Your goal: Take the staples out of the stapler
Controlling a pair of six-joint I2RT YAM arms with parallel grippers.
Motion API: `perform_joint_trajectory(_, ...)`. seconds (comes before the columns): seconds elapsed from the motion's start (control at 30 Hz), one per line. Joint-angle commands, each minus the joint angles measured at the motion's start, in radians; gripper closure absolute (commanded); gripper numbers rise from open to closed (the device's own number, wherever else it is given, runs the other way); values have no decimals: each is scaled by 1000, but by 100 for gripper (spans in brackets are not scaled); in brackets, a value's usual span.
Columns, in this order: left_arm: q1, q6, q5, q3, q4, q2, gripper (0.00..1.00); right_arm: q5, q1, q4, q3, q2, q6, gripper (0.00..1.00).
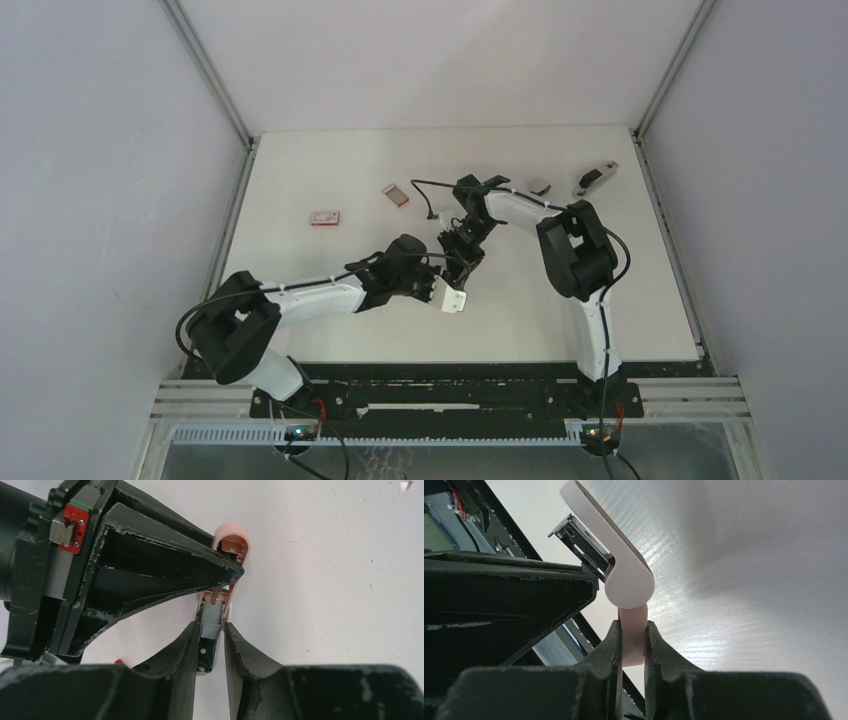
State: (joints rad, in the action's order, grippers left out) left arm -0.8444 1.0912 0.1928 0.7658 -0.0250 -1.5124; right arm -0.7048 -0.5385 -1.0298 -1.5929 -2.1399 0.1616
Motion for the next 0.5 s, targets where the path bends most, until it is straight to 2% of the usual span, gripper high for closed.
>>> perform_joint_trajectory(0.0,-7,-10,0,55,15,-5,70,-33,-6,-4,-35,26,21,100)
perform_joint_trajectory(0.47,-7,-26,17,52,4,16,75,-27,-6,-5,-36,14,21,100)
